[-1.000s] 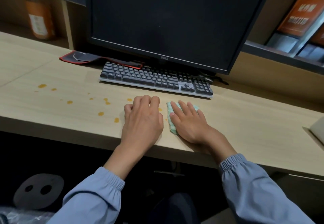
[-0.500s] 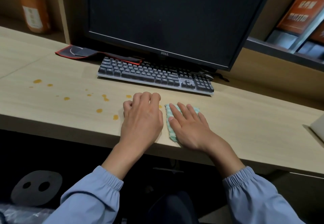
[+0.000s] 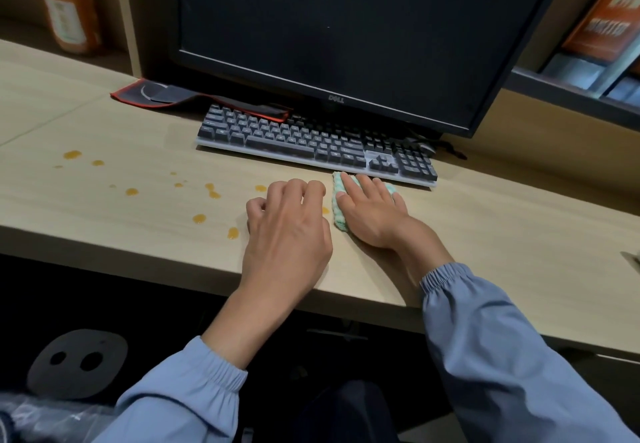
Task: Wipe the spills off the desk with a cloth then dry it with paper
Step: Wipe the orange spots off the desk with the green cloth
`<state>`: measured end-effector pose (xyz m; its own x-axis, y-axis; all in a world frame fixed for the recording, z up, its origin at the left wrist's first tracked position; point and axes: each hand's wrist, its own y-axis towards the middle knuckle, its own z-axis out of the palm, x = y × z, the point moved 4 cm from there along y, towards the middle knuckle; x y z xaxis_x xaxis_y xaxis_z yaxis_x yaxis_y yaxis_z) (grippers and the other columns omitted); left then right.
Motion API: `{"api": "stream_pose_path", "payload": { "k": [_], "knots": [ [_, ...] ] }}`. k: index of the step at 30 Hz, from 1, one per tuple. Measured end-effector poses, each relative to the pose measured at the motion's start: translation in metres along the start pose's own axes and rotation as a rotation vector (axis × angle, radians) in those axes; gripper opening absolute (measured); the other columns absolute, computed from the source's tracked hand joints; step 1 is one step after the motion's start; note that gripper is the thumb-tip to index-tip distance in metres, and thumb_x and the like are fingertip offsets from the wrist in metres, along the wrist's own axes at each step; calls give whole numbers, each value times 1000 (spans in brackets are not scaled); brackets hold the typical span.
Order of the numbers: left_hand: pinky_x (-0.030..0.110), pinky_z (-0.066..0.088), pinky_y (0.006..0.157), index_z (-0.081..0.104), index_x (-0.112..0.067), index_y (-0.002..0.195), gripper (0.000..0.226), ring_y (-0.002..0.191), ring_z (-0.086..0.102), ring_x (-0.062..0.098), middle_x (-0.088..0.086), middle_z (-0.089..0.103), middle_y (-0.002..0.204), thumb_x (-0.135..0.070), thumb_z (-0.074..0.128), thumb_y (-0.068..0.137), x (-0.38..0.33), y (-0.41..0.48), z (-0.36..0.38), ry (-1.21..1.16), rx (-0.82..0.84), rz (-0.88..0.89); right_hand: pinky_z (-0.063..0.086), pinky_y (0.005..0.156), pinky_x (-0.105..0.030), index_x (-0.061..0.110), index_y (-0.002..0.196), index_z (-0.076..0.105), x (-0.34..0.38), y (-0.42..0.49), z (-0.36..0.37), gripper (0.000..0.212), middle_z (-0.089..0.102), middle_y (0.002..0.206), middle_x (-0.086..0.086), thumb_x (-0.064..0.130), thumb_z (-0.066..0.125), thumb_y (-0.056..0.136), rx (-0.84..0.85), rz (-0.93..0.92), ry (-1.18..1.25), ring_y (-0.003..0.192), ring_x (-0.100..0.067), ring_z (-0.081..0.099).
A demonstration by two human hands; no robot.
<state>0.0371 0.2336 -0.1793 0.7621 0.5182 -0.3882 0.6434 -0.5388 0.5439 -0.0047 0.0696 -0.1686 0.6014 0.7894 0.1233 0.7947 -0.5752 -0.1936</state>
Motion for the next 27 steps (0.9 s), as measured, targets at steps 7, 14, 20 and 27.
{"api": "stream_pose_path", "payload": {
  "k": [7, 14, 20, 27],
  "knots": [
    [41, 36, 89, 54, -20, 128, 29, 115, 50, 23, -1, 59, 120, -17, 51, 99, 0, 1, -4, -30, 20, -25, -8, 124, -51, 39, 161, -8, 3, -14, 2, 59, -12, 170, 5, 51, 9, 106, -34, -16, -10, 155, -20, -16],
    [39, 35, 91, 53, -20, 131, 32, 117, 50, 22, -2, 59, 124, -16, 50, 99, -1, 0, -7, -68, 16, -41, -10, 124, -49, 40, 160, -10, 4, -61, 14, 59, -14, 170, 6, 53, 5, 105, -30, -50, -30, 155, -19, -18],
    [37, 39, 95, 59, -16, 127, 33, 118, 52, 21, -2, 62, 122, -7, 50, 97, 2, -4, -18, -238, -47, 0, -11, 123, -46, 42, 159, -11, 7, -96, 23, 58, -16, 169, 8, 53, 5, 105, -8, -60, -24, 154, -16, -22],
    [39, 46, 90, 69, -7, 114, 23, 107, 61, 25, 5, 67, 110, -7, 58, 94, 24, -55, -38, -195, -268, 229, -10, 124, -45, 42, 159, -12, 10, -106, 26, 57, -17, 169, 11, 50, 6, 106, -11, -70, -26, 153, -15, -23]
  ]
}}
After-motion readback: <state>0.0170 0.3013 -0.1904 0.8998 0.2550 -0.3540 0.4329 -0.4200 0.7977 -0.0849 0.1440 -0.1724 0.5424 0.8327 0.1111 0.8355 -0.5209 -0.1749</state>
